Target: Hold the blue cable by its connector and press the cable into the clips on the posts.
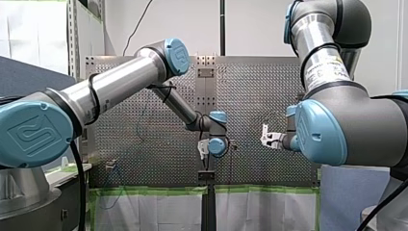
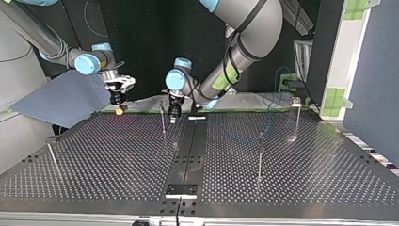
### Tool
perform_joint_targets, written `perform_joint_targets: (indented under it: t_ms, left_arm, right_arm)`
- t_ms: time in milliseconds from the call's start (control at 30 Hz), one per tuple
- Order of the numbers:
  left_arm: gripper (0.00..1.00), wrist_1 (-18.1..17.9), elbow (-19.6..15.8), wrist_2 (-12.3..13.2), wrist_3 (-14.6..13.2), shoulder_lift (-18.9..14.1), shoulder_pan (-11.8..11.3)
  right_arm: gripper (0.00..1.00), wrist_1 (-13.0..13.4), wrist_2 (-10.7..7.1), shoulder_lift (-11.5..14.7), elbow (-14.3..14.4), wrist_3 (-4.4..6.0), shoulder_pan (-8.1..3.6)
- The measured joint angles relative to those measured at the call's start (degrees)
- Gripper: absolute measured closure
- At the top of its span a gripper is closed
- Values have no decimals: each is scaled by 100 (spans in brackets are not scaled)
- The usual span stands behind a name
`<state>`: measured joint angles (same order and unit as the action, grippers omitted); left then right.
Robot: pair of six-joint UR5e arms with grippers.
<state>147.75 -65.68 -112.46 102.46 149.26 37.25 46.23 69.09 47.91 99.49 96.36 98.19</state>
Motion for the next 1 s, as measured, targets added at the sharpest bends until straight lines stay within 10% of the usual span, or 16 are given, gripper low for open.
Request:
perform_joint_targets:
  t_ms: [233,600,1000]
  left_arm:
    - [98,1,3,3,-29,0,-70]
    - [2,160,4,-170,-348,-3,-108]
    - [0,506,1,-248,-461,-7,-111]
  right_arm:
    - [100,-9,1,-3,-48,22,-16]
    - [100,-25,0,-4,-71,25,-23]
    - [100,-24,0,-12,-84,50,-23]
